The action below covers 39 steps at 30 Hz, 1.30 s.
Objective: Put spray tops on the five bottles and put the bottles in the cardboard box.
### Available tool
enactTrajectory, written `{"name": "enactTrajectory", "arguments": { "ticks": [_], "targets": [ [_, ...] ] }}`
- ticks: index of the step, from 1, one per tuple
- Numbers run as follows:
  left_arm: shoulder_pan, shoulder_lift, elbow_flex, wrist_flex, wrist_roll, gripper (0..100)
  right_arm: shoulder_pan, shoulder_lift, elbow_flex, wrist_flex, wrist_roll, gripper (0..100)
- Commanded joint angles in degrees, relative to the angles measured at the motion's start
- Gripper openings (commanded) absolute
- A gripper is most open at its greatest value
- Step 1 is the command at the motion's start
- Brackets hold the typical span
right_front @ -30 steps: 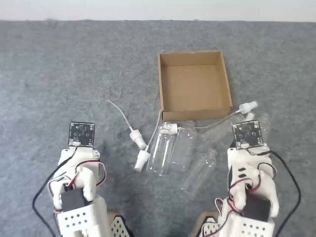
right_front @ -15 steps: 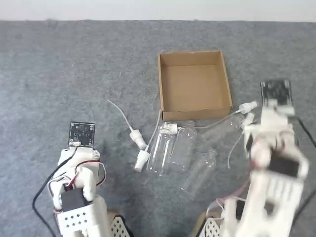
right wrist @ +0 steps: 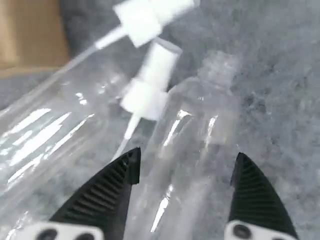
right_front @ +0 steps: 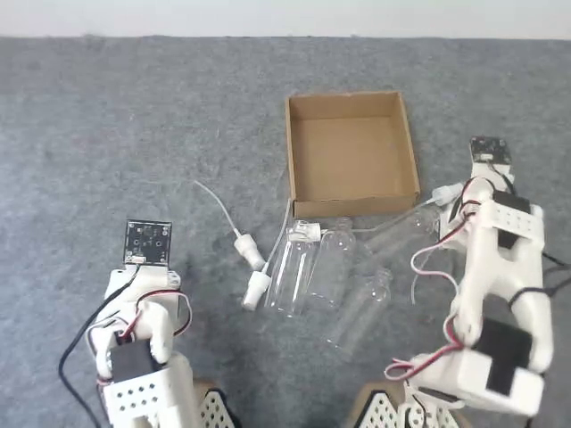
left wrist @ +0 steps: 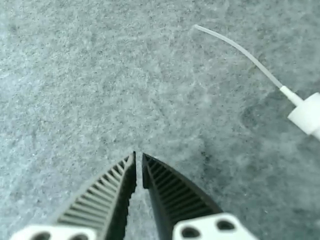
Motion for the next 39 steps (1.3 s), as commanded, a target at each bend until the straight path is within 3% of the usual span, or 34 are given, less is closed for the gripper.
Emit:
{"name": "enactTrajectory", "arguments": {
  "ticks": [1, 4, 8, 13, 18, 22, 28, 32, 39],
  "targets": [
    [-0.1, -0.5, -0.4, 0.4, -0.2, 2, 3.1, 3.8, -3.4, -5.1, -0.3, 19.3],
    [-0.4, -0.6, -0.4, 0.0, -0.1, 2, 5.7, 6.3, -3.4, -7.7, 1.1, 10.0],
    [-0.7, -0.7, -0.6, -2.5, -0.4, 1, 9.5, 7.5, -3.5, -8.1, 10.5, 1.5],
    [-2.6, -0.3, -5.8, -4.7, -6.2, 2, 15.0, 7.5, -3.5, -7.4, 22.1, 0.6],
    [0.6, 2.8, -18.5, 2.5, -8.4, 2, 18.9, 7.1, -3.5, -5.2, 31.8, 0.6],
    [5.3, 18.1, -32.9, 9.8, -12.0, 4, 20.4, 3.5, -1.6, -3.5, 35.6, 0.6],
    [20.4, 45.8, -49.0, 17.4, -13.6, 7, 20.6, -5.2, 5.2, -3.6, 37.0, 0.6],
    [27.4, 57.3, -50.7, 13.5, -9.0, 7, 20.7, -8.3, 7.3, -3.5, 37.1, 0.6],
    [31.3, 71.6, -50.6, 3.5, -2.8, 15, 20.7, -8.7, 8.1, -3.2, 37.2, 0.7]
  ]
}}
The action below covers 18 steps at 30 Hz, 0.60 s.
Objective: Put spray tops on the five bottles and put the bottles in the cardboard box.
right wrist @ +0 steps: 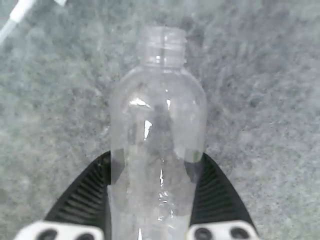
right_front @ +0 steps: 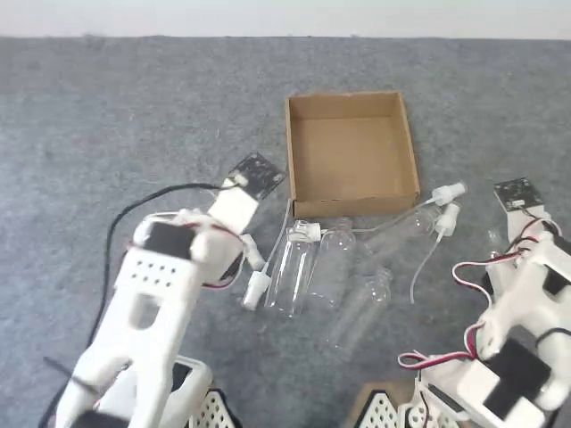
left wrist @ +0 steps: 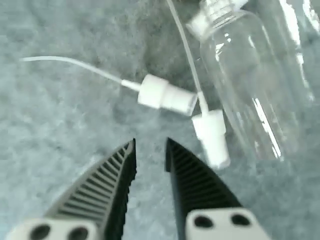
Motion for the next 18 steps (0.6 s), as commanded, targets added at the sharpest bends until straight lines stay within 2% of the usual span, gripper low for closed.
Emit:
{"name": "enactTrajectory", "arguments": {
  "ticks": [1, 7, 9, 13, 18],
  "targets": [
    [1.8, 7.5, -2.8, -6.3, 3.6, 16, 0.6, -3.7, -0.4, 0.9, 0.9, 0.7],
    [-2.3, 17.4, -3.2, -20.0, 6.6, 15, 0.3, -3.7, -0.4, 0.9, 0.9, 0.7],
    [-3.1, 19.5, -3.6, -22.9, 4.3, 15, 0.3, -3.7, -0.4, 0.9, 0.9, 0.8],
    [-3.4, 21.6, -8.0, -19.8, -9.1, 16, 0.3, -3.7, -0.4, 0.9, 0.9, 0.8],
    [-3.3, 23.4, -13.5, -19.1, -5.3, 16, 0.2, -3.7, -0.4, 0.9, 0.9, 0.9]
  ]
}}
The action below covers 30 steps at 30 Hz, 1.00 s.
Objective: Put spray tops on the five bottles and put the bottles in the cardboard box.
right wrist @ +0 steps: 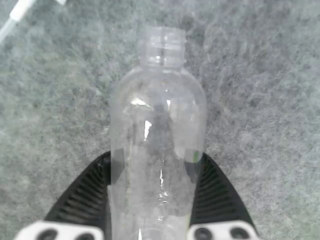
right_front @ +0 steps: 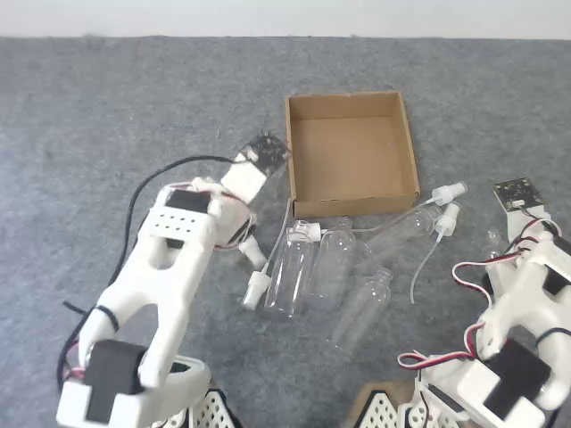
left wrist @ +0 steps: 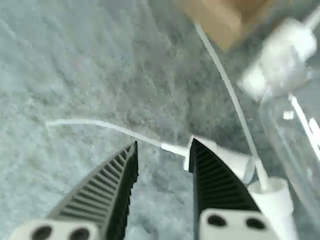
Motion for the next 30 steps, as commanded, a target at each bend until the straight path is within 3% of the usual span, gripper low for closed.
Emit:
{"name": "enactTrajectory", "arguments": {
  "ticks": [1, 4, 10, 16, 22, 24, 30],
  "targets": [
    [-0.2, 1.8, -5.5, -0.5, 1.7, 16, 0.2, -3.7, -0.5, 0.9, 0.9, 0.9],
    [-0.9, 6.2, -4.4, -4.6, 1.5, 16, 0.2, -3.7, -0.5, 0.9, 0.9, 0.9],
    [-9.6, 12.4, -3.7, -6.3, -2.9, 15, 0.3, -3.7, -0.5, 1.0, 0.9, 0.9],
    [-14.7, 7.8, 3.5, -5.0, -7.6, 15, 0.1, -3.7, -0.5, 1.0, 0.9, 0.9],
    [-15.2, -3.5, 9.4, -4.8, -4.3, 15, 0.1, -3.7, -0.5, 1.0, 0.9, 0.9],
    [-15.2, -8.0, 7.1, -2.2, -2.4, 16, 0.1, -3.7, -0.5, 1.0, 0.9, 0.9],
    [-16.7, -14.0, -4.3, 17.1, -0.1, 16, 0.5, -3.7, -0.4, 1.0, 0.9, 0.9]
  ]
}}
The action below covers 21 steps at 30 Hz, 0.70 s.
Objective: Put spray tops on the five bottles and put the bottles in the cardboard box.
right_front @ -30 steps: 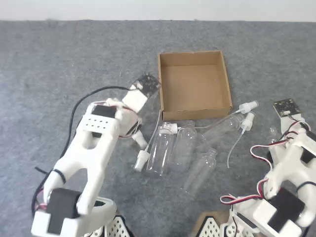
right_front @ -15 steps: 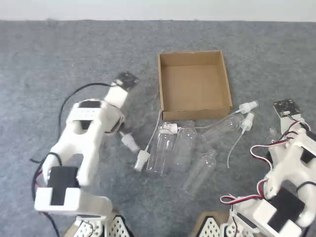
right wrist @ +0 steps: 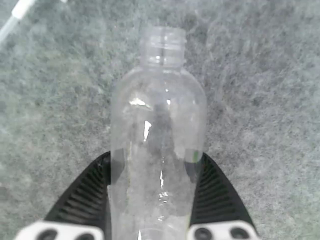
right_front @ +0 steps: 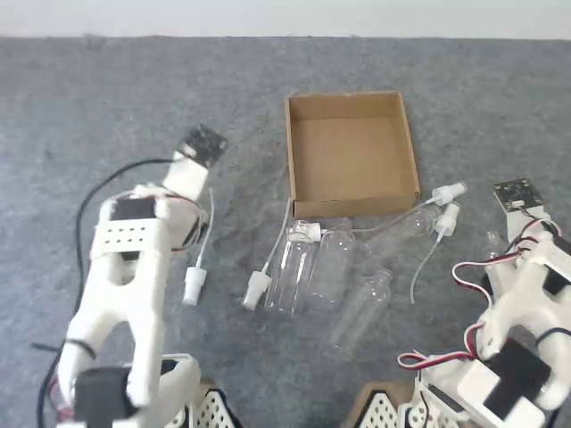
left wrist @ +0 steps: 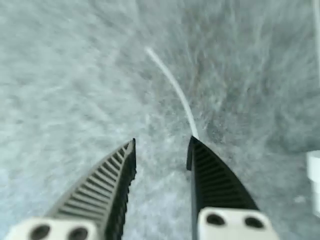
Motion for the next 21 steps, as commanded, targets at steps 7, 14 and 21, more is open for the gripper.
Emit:
{"name": "enactTrajectory", "arguments": {
  "ticks": [7, 14, 21],
  "targets": [
    [-5.8, -5.6, 1.0, 12.7, -6.8, 15, 0.1, -3.6, -0.1, 0.4, 0.9, 0.9],
    [-15.2, -5.6, 7.4, 6.6, -11.5, 15, 0.2, -3.8, 2.1, 0.1, 5.5, 0.9],
    [-9.3, -5.3, 15.8, 5.1, -12.3, 15, 0.2, -3.7, 2.5, 0.1, 5.4, 0.9]
  ]
}}
